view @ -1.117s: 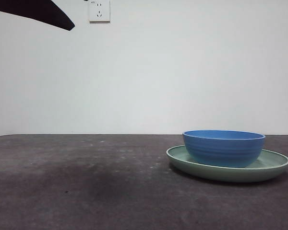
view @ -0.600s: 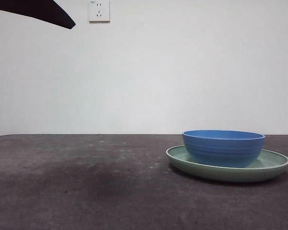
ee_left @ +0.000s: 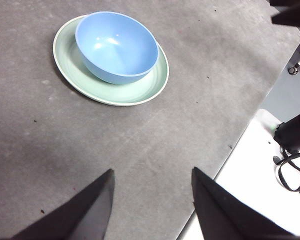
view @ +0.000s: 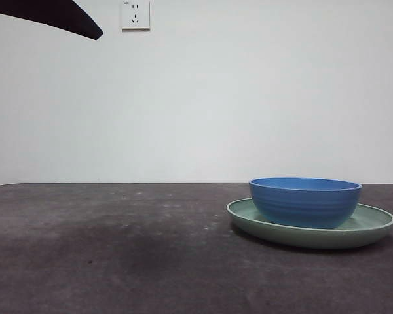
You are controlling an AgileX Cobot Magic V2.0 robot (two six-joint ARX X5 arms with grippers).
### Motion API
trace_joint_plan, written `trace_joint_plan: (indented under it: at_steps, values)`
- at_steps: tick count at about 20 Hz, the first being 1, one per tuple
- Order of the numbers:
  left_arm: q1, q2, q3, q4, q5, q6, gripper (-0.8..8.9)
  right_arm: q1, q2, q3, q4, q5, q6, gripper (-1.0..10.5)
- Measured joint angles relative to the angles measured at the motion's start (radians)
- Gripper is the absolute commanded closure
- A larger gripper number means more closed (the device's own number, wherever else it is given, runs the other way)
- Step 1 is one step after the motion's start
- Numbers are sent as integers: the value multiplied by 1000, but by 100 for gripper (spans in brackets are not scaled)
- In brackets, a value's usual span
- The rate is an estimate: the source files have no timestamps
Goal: Pick up the blue bowl, put it on the green plate, put it on desk
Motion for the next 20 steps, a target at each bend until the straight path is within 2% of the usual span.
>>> trace_joint_plan:
  at_steps: [4,7,11,20]
  values:
    - [0,0,0,0,0,0,564,-29,98,0,69,3,25,591]
    - [0,0,0,0,0,2,564,-72,257,0,166,-10,31,604]
    - [0,0,0,-1,0,4,564,-143,472,0,292,-124,31,608]
    - [0,0,0,-2,0,11,564,-162,798,0,496,-184,26,631]
